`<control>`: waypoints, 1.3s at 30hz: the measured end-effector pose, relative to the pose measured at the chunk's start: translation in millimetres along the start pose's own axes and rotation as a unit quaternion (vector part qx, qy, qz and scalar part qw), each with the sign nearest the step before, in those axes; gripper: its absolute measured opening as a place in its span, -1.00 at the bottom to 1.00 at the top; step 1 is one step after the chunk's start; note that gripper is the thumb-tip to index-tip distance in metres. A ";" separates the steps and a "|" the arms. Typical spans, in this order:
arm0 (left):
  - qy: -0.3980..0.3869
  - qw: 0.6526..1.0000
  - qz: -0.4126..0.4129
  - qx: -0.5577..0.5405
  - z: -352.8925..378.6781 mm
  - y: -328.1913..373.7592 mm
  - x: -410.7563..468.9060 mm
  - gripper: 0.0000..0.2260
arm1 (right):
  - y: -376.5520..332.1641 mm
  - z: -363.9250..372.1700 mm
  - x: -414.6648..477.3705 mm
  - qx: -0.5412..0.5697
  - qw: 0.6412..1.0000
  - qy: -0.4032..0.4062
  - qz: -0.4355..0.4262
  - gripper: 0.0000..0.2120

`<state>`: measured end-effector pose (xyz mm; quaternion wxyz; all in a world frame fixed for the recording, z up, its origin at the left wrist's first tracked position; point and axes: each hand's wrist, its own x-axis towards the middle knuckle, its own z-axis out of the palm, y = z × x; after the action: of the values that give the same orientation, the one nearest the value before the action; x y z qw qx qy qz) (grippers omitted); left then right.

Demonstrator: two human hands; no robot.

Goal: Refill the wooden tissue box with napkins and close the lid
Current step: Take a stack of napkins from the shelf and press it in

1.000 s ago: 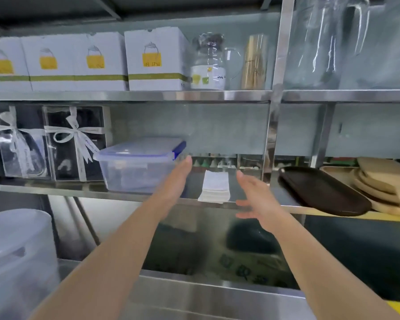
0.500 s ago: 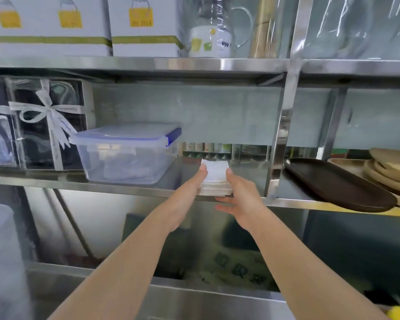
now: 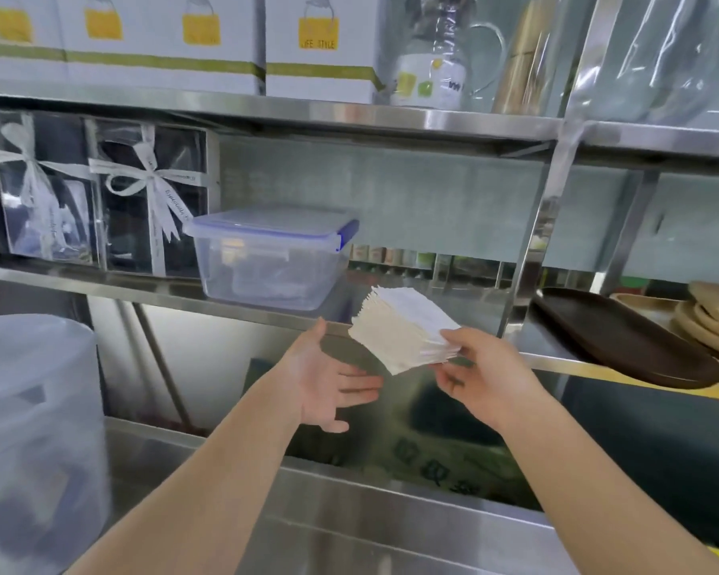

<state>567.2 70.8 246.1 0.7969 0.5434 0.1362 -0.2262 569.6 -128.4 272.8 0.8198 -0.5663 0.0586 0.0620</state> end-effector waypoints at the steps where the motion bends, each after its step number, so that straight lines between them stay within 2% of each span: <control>1: -0.001 1.000 -0.002 0.007 0.2 -1.3 -5.3 -0.13 | -0.5 -3.1 -6.7 -0.003 1.000 -0.026 0.003 -0.90; 5: 0.014 1.000 0.006 0.018 5.3 0.7 -39.9 -0.19 | -4.4 -12.2 -37.9 -0.055 0.994 -0.095 0.019 -0.86; 7: 0.026 0.999 0.016 0.045 7.1 2.6 -61.2 -0.22 | -8.1 -15.6 -53.5 -0.080 0.991 -0.101 0.020 -0.79; 13: 0.059 0.979 0.029 0.193 26.1 3.9 -124.5 -0.24 | -22.7 -15.3 -106.0 -0.129 0.987 -0.094 -0.009 -0.79; 17: 0.077 0.967 0.115 0.216 53.9 -1.4 -170.0 -0.45 | -34.1 -12.4 -144.6 -0.162 0.981 -0.104 -0.028 -0.82; 20: 0.081 0.952 0.186 0.230 62.3 -10.6 -191.8 -0.55 | -41.9 -12.6 -173.7 -0.188 0.975 -0.112 -0.044 -0.82; 25: 0.090 0.939 0.211 0.256 67.9 -33.3 -230.7 -0.78 | -43.5 -15.3 -222.6 -0.211 0.970 -0.096 -0.072 -0.86; 27: 0.084 0.936 0.208 0.271 68.9 -42.4 -244.9 -0.77 | -36.5 -19.4 -238.0 -0.210 0.971 -0.080 -0.078 -0.84; 30: 0.083 0.937 0.193 0.279 68.0 -58.0 -262.1 -0.72 | -20.3 -28.2 -260.4 -0.141 0.987 -0.067 -0.032 -0.84; 34: 0.072 0.937 0.178 0.292 66.7 -82.9 -285.0 -0.78 | 9.6 -39.7 -292.1 -0.042 0.994 -0.079 0.058 -0.85; 39: 0.074 0.932 0.165 0.313 54.7 -117.2 -306.3 -0.84 | 44.9 -47.6 -320.9 -0.110 0.985 -0.050 0.120 -0.75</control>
<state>242.5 49.1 314.0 0.6005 0.7951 0.0256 -0.0816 244.6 -168.6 268.0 0.7413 -0.6378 0.0781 0.1939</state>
